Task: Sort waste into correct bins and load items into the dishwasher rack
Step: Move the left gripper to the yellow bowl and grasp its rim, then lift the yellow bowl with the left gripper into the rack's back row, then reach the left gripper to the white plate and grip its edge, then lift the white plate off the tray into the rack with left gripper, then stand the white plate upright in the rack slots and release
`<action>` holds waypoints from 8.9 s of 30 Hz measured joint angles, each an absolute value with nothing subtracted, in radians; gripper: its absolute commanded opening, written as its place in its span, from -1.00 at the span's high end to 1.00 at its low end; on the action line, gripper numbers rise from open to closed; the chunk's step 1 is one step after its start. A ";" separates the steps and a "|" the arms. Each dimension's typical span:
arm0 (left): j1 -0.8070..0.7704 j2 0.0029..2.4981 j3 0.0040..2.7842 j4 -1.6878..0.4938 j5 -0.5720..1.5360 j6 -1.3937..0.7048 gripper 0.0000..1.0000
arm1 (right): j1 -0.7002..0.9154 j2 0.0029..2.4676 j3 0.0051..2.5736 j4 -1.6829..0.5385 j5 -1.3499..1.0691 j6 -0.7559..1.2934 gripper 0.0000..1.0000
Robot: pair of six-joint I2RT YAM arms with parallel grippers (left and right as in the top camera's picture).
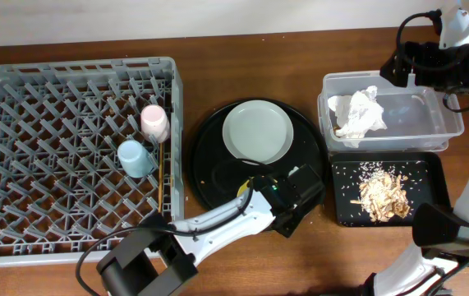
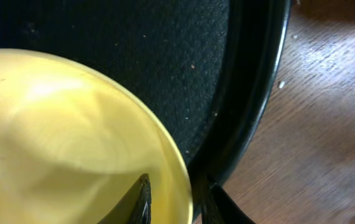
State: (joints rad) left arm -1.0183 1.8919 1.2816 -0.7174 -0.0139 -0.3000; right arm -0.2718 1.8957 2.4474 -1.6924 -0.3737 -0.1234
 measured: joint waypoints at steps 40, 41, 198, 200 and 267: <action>0.013 2.016 1.974 -0.523 0.916 -0.315 0.99 | -0.272 1.897 2.447 -1.692 -0.373 -0.123 -0.97; 0.034 2.055 1.974 -0.495 0.976 -0.347 0.99 | -0.272 1.897 2.447 -1.692 -0.373 -0.123 -0.97; -0.767 2.479 2.144 -0.955 -0.001 -0.228 0.99 | -0.272 1.898 2.447 -1.692 -0.370 -0.123 -0.97; -0.767 2.476 2.148 -0.973 -0.009 -0.228 1.00 | -0.272 1.898 2.447 -1.692 -0.370 -0.122 -0.97; 0.359 2.307 2.514 -1.673 0.842 0.356 1.00 | -0.272 1.898 2.447 -1.692 -0.366 -0.122 -0.97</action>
